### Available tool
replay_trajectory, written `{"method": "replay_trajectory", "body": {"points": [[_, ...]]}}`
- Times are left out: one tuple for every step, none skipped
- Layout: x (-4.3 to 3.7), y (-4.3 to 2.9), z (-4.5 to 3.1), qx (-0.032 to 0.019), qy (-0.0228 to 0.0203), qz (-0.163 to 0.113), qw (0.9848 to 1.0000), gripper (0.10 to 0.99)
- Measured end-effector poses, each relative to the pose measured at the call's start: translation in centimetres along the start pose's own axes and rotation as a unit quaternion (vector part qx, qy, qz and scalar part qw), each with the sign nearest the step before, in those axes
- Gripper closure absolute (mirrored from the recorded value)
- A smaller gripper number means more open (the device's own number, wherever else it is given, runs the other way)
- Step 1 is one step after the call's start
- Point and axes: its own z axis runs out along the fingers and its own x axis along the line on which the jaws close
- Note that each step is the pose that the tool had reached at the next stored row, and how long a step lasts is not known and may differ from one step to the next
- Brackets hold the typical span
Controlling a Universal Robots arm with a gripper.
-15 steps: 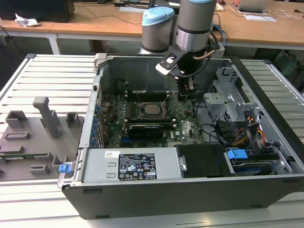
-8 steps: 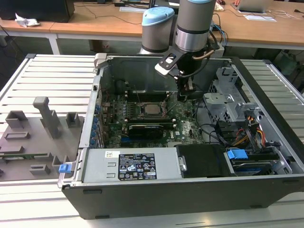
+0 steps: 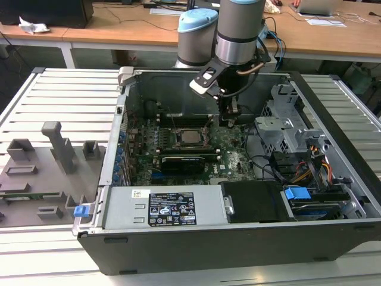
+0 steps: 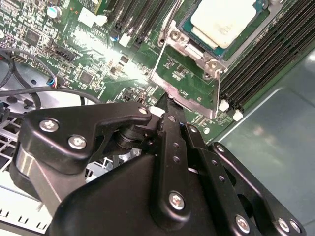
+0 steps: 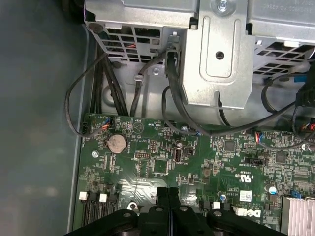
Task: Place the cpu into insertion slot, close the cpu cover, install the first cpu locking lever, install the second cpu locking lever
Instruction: 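Close the cpu cover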
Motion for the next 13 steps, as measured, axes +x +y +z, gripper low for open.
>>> {"method": "replay_trajectory", "body": {"points": [[0.01, -0.14, -0.01, 0.0, 0.0, 0.0, 1.0, 0.98], [0.02, -0.25, -0.01, 0.0, 0.0, 0.0, 1.0, 0.98], [0.02, -0.31, -0.01, 0.0, 0.0, 0.0, 1.0, 0.98], [0.03, -0.4, -0.02, 0.0, 0.0, 0.0, 1.0, 0.98], [0.04, -0.46, -0.02, 0.0, 0.0, 0.0, 1.0, 0.98], [0.04, -0.54, -0.02, 0.0, 0.0, 0.0, 1.0, 0.98], [0.05, -0.59, -0.02, 0.0, 0.0, 0.0, 1.0, 0.98], [0.05, -0.62, -0.03, 0.0, 0.0, 0.0, 1.0, 0.98], [0.05, -0.65, -0.03, 0.0, 0.0, 0.0, 1.0, 0.98], [0.06, -0.68, -0.03, 0.0, 0.0, 0.0, 1.0, 0.98], [0.06, -0.72, -0.03, 0.0, 0.0, 0.0, 1.0, 0.98], [0.06, -0.76, -0.03, 0.0, 0.0, 0.0, 1.0, 0.98], [0.07, -0.79, -0.03, 0.0, 0.0, 0.0, 1.0, 0.98]]}}
